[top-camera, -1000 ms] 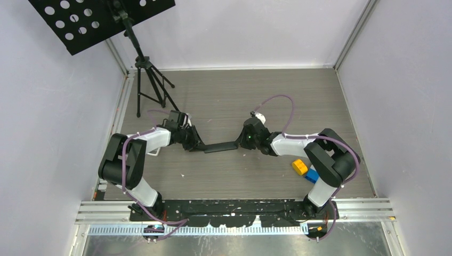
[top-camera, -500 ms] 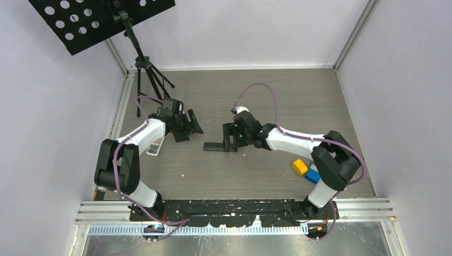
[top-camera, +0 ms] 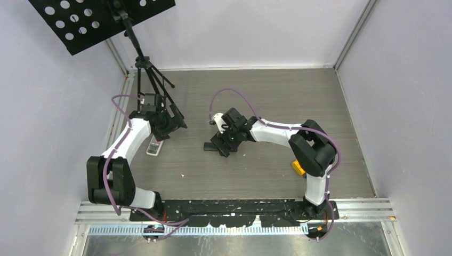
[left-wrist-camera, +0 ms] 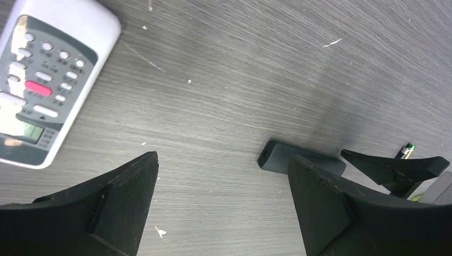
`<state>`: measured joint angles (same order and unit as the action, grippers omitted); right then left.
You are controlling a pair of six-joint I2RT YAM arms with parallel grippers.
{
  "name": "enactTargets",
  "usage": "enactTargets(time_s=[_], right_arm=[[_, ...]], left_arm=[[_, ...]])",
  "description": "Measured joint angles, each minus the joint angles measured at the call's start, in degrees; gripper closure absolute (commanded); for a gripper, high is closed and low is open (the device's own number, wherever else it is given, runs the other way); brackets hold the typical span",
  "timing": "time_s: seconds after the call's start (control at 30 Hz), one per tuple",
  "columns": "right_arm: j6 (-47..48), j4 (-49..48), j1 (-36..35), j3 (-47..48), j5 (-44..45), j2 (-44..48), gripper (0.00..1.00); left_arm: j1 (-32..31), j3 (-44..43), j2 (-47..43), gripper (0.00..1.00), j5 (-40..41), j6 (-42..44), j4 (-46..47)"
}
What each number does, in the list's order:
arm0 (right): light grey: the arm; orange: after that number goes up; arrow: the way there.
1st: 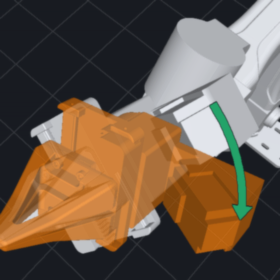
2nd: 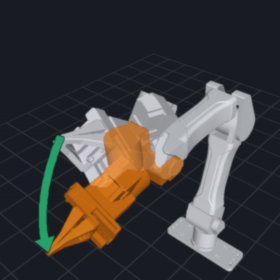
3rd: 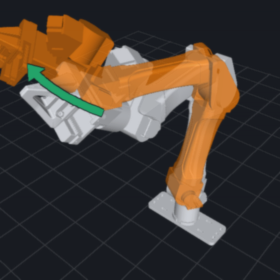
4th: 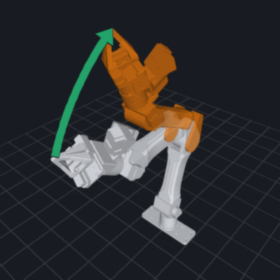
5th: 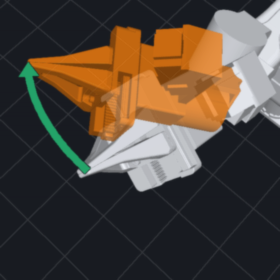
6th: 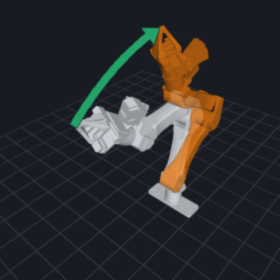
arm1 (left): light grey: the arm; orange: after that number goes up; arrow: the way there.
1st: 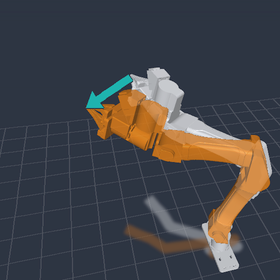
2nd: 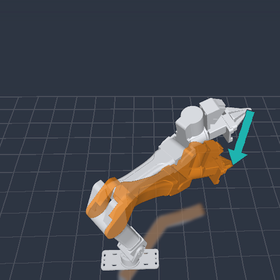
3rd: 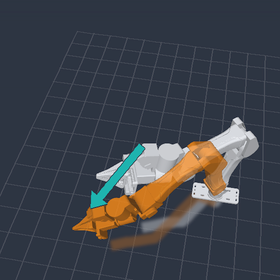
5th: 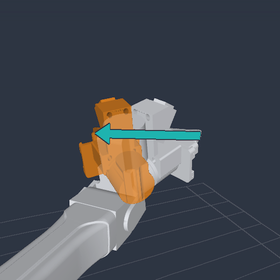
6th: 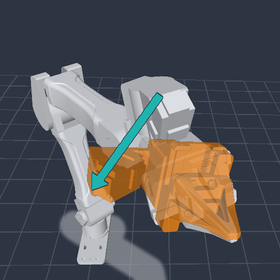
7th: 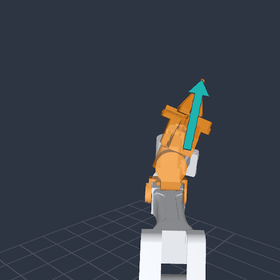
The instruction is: Load the batteries into the remote control
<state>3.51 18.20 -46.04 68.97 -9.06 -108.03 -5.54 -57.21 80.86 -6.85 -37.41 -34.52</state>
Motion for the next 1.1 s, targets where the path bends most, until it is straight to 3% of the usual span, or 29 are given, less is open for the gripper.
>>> enactTargets(time_s=[0.3, 0.37, 0.5, 0.6, 0.87, 1.1], right_arm=[[5.8, 2.0, -1.6, 4.7, 2.5, -3.7, 0.17], [6.3, 1.4, -2.3, 5.2, 4.7, -4.4, 0.25], [4.7, 0.0, -2.7, 6.0, 7.2, -5.2, 0.50], [1.4, -0.7, -2.7, 7.8, 10.1, -6.6, 0.58], [-8.5, -3.0, 3.4, 8.7, 13.7, -7.8, 0.61], [-13.8, -5.2, 12.4, 12.1, 23.0, -10.9, 0.59]], left_arm=[[8.5, 0.0, -1.2, 0.09, -5.6, 1.9, -2.4], [10.3, 0.0, -1.2, 0.09, -7.1, 1.8, -2.4], [11.3, 0.0, -1.2, 0.09, -8.9, 1.8, -2.4], [11.3, 0.0, -1.2, 0.09, -9.5, 1.8, -2.5], [11.3, -1.9, 0.0, 0.10, -9.1, 1.9, -3.9], [11.3, -5.2, 3.1, 0.10, -4.5, 1.9, -4.6]])
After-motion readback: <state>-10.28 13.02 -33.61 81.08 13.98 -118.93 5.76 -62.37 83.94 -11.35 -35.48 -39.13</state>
